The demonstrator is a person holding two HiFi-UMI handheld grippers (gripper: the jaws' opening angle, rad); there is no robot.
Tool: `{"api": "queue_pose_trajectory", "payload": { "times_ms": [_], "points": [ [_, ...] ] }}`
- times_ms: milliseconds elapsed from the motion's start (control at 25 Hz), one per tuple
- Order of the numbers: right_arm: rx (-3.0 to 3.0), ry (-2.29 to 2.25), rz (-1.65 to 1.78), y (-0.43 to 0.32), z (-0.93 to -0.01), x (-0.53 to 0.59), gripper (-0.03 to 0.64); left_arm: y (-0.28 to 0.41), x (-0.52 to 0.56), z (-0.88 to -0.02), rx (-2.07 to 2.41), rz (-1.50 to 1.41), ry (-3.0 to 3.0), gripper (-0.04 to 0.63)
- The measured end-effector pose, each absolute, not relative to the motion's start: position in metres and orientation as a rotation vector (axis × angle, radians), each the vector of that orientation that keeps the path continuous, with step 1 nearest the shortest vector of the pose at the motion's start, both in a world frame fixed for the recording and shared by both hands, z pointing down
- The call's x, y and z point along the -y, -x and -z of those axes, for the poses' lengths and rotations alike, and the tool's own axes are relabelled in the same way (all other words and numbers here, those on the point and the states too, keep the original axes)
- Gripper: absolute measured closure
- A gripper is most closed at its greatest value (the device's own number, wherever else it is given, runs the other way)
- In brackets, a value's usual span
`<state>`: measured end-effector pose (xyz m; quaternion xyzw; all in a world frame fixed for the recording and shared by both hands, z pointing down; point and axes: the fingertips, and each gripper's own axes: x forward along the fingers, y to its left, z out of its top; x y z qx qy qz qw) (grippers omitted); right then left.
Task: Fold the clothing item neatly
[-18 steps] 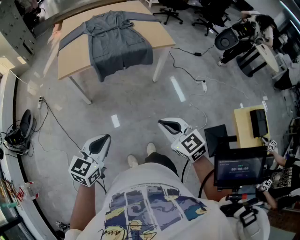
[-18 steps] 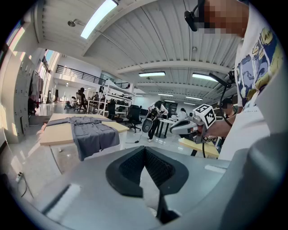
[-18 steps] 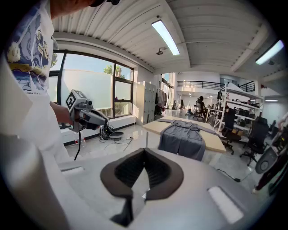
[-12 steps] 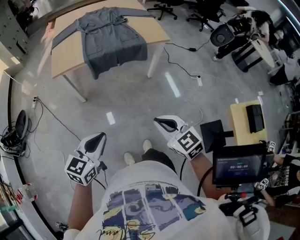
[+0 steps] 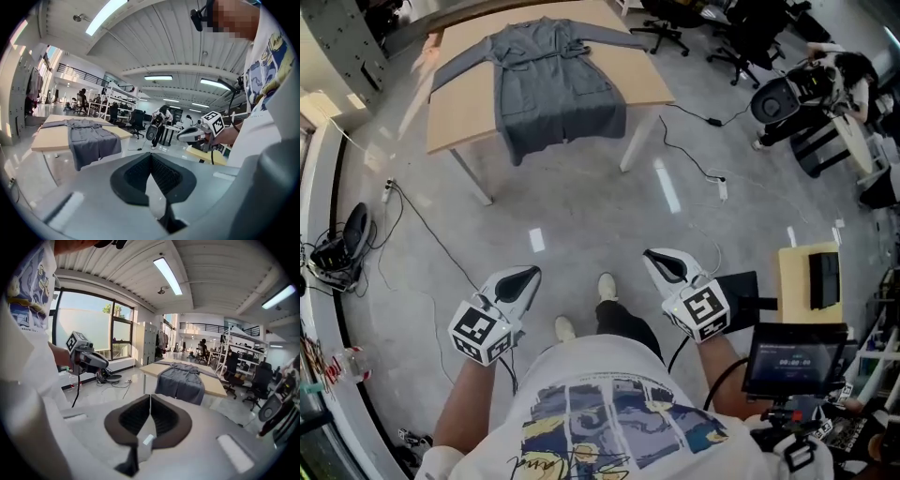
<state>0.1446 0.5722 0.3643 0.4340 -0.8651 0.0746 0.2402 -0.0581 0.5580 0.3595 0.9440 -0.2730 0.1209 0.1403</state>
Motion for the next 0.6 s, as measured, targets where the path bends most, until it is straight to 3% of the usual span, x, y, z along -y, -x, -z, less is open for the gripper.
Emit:
{"api": "queue_pose_trajectory", "payload": {
  "times_ms": [600],
  "points": [
    [2.495,-1.042,-0.17,-0.226,-0.372,-0.434,0.595,-0.014,-0.443,-0.346,1.102,-0.463,-2.629,0.588]
  ]
}}
